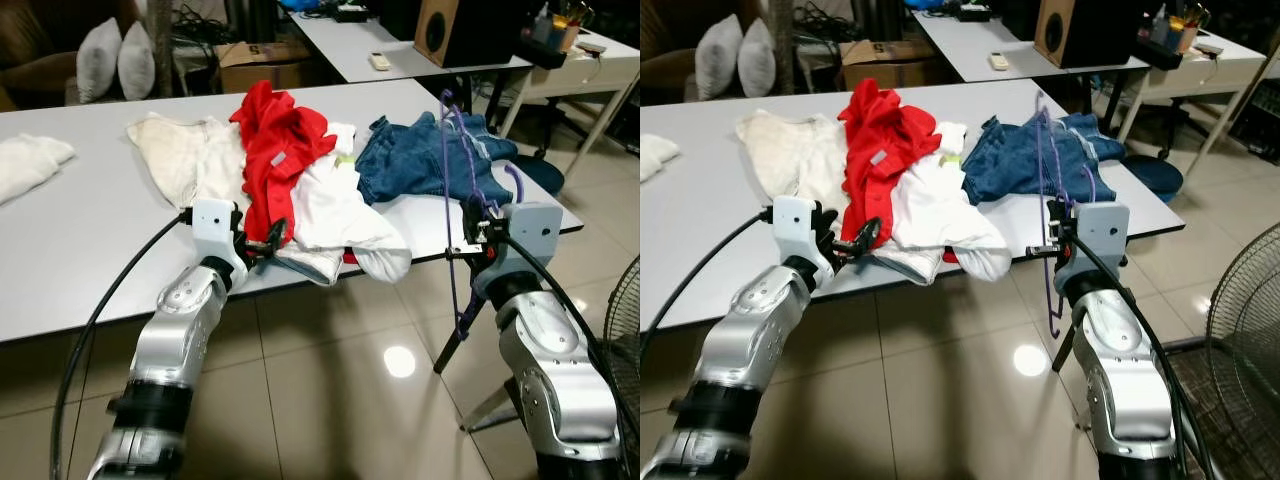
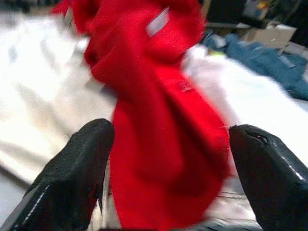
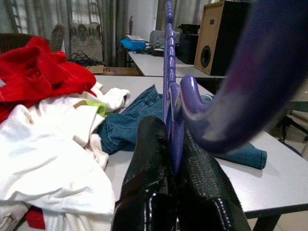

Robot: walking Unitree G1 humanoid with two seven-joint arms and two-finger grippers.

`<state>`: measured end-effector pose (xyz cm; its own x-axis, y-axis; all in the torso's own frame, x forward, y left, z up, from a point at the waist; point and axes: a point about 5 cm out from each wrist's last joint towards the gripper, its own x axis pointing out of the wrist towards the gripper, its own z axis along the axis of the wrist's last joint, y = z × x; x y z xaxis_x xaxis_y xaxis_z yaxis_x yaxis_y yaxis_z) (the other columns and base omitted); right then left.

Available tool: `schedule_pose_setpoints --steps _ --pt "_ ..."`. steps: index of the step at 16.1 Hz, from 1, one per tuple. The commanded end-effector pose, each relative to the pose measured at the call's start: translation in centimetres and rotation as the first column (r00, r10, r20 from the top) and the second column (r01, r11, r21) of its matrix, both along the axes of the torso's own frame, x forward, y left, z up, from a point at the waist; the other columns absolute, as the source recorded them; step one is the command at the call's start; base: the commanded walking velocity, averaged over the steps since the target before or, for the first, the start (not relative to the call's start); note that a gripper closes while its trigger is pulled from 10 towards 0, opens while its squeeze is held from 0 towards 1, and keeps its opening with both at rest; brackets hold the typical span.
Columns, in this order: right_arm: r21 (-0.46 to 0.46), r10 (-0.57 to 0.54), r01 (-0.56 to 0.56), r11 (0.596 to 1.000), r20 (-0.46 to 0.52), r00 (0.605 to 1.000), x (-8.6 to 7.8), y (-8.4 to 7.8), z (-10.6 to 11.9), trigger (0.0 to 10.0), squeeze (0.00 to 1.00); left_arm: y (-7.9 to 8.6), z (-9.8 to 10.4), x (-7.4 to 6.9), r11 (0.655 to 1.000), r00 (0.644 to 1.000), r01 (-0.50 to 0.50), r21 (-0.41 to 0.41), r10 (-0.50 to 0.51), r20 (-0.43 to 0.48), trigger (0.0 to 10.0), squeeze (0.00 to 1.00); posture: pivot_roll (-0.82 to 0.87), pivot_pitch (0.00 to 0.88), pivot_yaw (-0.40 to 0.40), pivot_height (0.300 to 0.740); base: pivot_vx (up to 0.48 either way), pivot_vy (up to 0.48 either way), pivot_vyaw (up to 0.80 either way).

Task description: Hang hanger

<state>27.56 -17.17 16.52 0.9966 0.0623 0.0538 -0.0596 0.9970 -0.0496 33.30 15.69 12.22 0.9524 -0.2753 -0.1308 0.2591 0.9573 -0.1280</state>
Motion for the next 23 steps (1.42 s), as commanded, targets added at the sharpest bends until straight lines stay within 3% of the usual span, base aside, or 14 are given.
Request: schedule_pose_setpoints --steps 1,6,9,15,23 --pt "-0.009 -0.001 0.001 1.000 0.018 1.000 0.26 0.17 0.30 10.0 0.00 0.18 0.10 0.45 1.000 1.000 -0.011 -0.023 0.010 -0.019 0.0 0.00 -0.21 0.000 0.019 0.740 0.000 0.000 0.00" --pt "0.022 -0.048 0.047 0.999 0.028 0.998 -0.08 0.37 -0.01 10.0 0.00 0.81 -0.07 1.08 0.994 0.997 0.016 -0.107 -0.024 -0.077 0.0 0.00 -0.21 0.000 0.084 0.740 0.000 0.000 0.00" --pt "0.028 -0.055 0.054 0.998 0.031 0.998 -0.12 0.46 -0.15 10.0 0.00 0.51 -0.24 1.12 0.974 0.991 0.062 -0.220 -0.087 -0.105 0.0 0.00 -0.21 0.000 0.090 0.740 0.000 0.000 0.00" --pt "0.022 -0.051 0.050 0.998 0.040 0.998 0.23 0.58 -0.03 10.0 0.00 0.09 0.08 0.94 0.964 0.985 0.129 -0.232 -0.151 -0.081 0.0 0.00 -0.20 0.000 0.077 0.740 0.000 0.000 0.00" --pt "0.006 -0.023 0.023 1.000 0.034 0.999 0.40 0.85 -0.04 10.0 0.00 0.18 -0.08 1.28 0.973 0.989 0.100 -0.206 -0.120 -0.085 0.0 0.00 -0.21 0.000 0.072 0.740 0.000 0.000 0.00"
